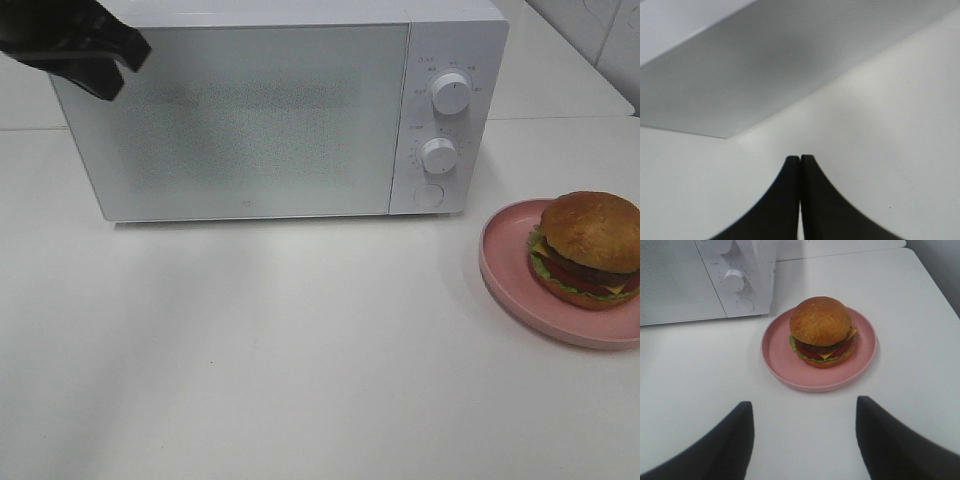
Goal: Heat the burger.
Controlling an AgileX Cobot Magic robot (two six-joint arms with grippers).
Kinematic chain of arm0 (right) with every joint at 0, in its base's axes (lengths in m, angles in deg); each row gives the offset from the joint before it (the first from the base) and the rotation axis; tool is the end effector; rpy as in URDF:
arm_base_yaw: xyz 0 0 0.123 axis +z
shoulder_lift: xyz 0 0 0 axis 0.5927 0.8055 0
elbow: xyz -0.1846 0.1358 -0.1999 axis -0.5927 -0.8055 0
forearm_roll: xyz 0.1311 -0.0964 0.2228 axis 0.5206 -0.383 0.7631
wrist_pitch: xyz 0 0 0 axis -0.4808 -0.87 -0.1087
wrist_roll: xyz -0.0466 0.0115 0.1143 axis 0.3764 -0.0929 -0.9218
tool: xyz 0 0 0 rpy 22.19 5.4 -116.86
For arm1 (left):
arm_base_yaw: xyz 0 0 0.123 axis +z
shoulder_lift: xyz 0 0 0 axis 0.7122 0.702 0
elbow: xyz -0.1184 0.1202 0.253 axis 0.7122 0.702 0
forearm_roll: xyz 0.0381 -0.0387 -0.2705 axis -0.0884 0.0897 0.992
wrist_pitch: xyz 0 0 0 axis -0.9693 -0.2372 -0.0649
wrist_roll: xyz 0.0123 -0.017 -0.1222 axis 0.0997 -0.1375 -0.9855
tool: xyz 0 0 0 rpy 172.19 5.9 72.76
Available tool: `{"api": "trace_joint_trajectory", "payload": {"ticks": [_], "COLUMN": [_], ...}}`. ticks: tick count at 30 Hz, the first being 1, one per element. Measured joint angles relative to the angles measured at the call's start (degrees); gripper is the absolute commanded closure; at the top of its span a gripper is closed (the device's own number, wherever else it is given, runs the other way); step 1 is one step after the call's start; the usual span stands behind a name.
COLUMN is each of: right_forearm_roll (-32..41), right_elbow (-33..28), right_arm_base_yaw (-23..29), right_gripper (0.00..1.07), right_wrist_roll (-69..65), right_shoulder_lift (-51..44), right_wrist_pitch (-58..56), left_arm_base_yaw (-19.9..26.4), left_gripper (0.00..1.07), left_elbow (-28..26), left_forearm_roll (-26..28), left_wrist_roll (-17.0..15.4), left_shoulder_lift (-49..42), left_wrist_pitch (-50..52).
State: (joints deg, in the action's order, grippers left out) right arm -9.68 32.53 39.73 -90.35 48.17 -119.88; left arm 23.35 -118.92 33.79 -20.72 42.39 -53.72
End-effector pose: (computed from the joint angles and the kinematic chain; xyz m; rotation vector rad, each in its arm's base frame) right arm 0.0282 0.0017 0.2808 -0.0142 1.9891 0.0674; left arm 0.3587 -0.1504 0.3094 0.6773 2.4816 -0.1417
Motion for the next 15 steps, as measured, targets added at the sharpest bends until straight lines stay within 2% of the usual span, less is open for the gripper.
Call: {"api": "trace_joint_trajectory", "payload": {"ticks": [4,6,8,12,13,15], "right_forearm_roll": [0.0,0.0,0.0,0.0,0.0,0.0], "right_elbow": [0.0,0.0,0.0,0.0,0.0,0.0], "right_arm_base_yaw": [0.0,0.0,0.0,0.0,0.0,0.0], "right_gripper": [0.49,0.49,0.49,0.49,0.49,0.49], "right_wrist_roll": [0.0,0.0,0.0,0.0,0.0,0.0], "right_shoulder_lift": [0.0,0.0,0.0,0.0,0.0,0.0], "right_wrist_pitch": [0.0,0.0,0.0,0.0,0.0,0.0], "left_arm_base_yaw": [3.27,6.7,7.56,11.8,11.8,13.64], "left_gripper": [1.06,1.06,1.06,1.06,1.06,1.06], "left_elbow": [1.43,3.78,4.76,10.66,10.66,15.3], "left_forearm_roll": [0.17,0.17,0.17,0.17,0.17,0.17], "left_wrist_roll": [0.0,0.0,0.0,-0.17,-0.17,-0.46], "left_shoulder_lift": [-2.52,-5.39,-6.59,-13.69,-13.69,-19.14], "left_wrist_pitch": [-1.2,-2.75,-3.09,-3.84,-3.84,-3.84]}}
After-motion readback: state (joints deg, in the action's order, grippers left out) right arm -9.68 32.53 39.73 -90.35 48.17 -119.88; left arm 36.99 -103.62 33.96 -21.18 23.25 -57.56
